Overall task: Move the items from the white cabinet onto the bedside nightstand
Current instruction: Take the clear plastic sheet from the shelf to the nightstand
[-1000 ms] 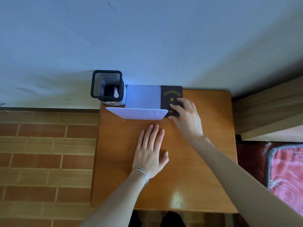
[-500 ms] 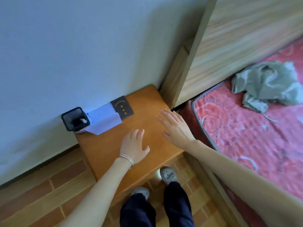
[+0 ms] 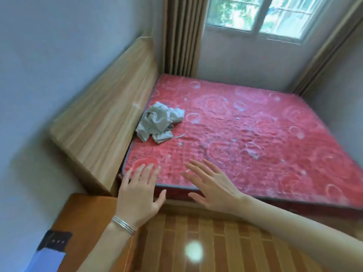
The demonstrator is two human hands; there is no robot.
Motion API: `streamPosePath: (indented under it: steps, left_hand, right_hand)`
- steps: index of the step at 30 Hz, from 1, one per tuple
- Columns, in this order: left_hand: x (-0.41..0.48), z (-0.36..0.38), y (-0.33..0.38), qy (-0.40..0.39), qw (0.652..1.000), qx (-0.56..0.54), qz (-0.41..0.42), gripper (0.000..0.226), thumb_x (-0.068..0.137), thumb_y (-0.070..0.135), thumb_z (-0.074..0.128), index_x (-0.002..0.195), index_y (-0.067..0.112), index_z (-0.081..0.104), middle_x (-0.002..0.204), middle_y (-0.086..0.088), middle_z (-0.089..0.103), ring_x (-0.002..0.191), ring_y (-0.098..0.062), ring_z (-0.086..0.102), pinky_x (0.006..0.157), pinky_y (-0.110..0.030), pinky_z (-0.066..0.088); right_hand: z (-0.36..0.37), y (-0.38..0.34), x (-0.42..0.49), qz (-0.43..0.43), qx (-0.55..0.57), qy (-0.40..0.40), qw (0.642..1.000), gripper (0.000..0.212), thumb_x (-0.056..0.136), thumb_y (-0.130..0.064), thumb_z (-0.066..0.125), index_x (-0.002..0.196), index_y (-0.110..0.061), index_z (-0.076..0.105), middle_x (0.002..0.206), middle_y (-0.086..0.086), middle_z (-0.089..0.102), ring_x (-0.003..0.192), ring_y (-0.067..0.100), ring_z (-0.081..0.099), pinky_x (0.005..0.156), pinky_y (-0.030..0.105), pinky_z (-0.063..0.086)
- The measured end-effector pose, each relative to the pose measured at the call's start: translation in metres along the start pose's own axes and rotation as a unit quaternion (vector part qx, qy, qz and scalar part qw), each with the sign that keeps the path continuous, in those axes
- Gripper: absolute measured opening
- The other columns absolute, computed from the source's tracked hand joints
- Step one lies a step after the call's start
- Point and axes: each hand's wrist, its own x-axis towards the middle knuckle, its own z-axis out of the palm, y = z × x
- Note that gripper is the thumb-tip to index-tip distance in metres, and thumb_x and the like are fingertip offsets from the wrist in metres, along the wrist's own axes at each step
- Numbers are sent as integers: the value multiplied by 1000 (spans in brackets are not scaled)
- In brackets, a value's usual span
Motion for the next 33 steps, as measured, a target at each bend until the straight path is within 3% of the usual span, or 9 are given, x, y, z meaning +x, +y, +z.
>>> streamPosePath:
  steps: [3, 6, 10, 12, 15, 21, 28, 33]
  left_hand:
    - [38, -12, 84, 18, 991, -8, 133, 62, 80, 50, 41, 125, 11, 59, 123, -11, 61, 115, -29, 55, 97, -51, 41]
    - [57, -11, 190, 30, 959, -17, 280, 61, 79, 50, 43, 124, 13, 61, 123, -8, 62, 115, -28, 56, 98, -48, 38]
    - [40, -13, 351, 55, 903, -59, 422, 61, 79, 50, 43, 121, 12, 63, 121, -9, 63, 113, -29, 57, 97, -48, 38]
    - [9, -16, 433, 55, 871, -93, 480, 60, 80, 50, 42, 123, 13, 62, 122, -8, 62, 114, -29, 56, 98, -49, 39]
    - [-54, -21, 545, 43, 816, -138, 559, 58, 80, 50, 44, 124, 16, 61, 123, -5, 61, 117, -27, 54, 100, -47, 37]
    - [-164, -38, 714, 30, 702, -164, 693, 60, 83, 53, 39, 127, 17, 57, 128, -4, 58, 122, -25, 50, 105, -46, 35]
    - [-285, -66, 858, 31, 565, -228, 793, 59, 85, 53, 37, 130, 18, 55, 128, -3, 59, 122, -24, 51, 104, -48, 37]
    - [-349, -57, 941, 14, 506, -249, 825, 59, 85, 53, 38, 130, 19, 54, 127, -2, 59, 122, -24, 51, 104, -46, 34]
  right_hand:
    - [-53, 28, -105, 115, -46, 12, 992, 56, 89, -48, 44, 136, -17, 45, 145, 9, 40, 135, 24, 34, 111, 45, 27]
    - [-98, 37, -220, 250, -85, 18, 964, 59, 90, -50, 43, 140, -20, 39, 146, 7, 38, 137, 22, 31, 111, 42, 21]
    - [-147, 15, -382, 434, -121, 17, 893, 58, 91, -52, 38, 140, -20, 40, 145, 5, 40, 135, 21, 33, 112, 43, 26]
    - [-165, -11, -457, 503, -139, 19, 853, 58, 89, -52, 36, 137, -20, 43, 141, 5, 45, 132, 21, 39, 110, 40, 20]
    - [-186, -56, -563, 591, -148, 11, 793, 58, 87, -51, 36, 135, -19, 47, 137, 6, 49, 127, 22, 44, 106, 40, 23]
    - [-224, -155, -727, 722, -170, 43, 670, 59, 86, -50, 38, 134, -16, 46, 132, 11, 53, 120, 27, 50, 101, 42, 37]
    - [-256, -251, -842, 823, -208, 64, 525, 59, 87, -50, 38, 136, -17, 45, 136, 8, 50, 125, 21, 43, 107, 42, 27]
    - [-264, -280, -913, 864, -219, 55, 451, 60, 88, -50, 35, 138, -18, 43, 141, 6, 44, 127, 20, 41, 109, 39, 21]
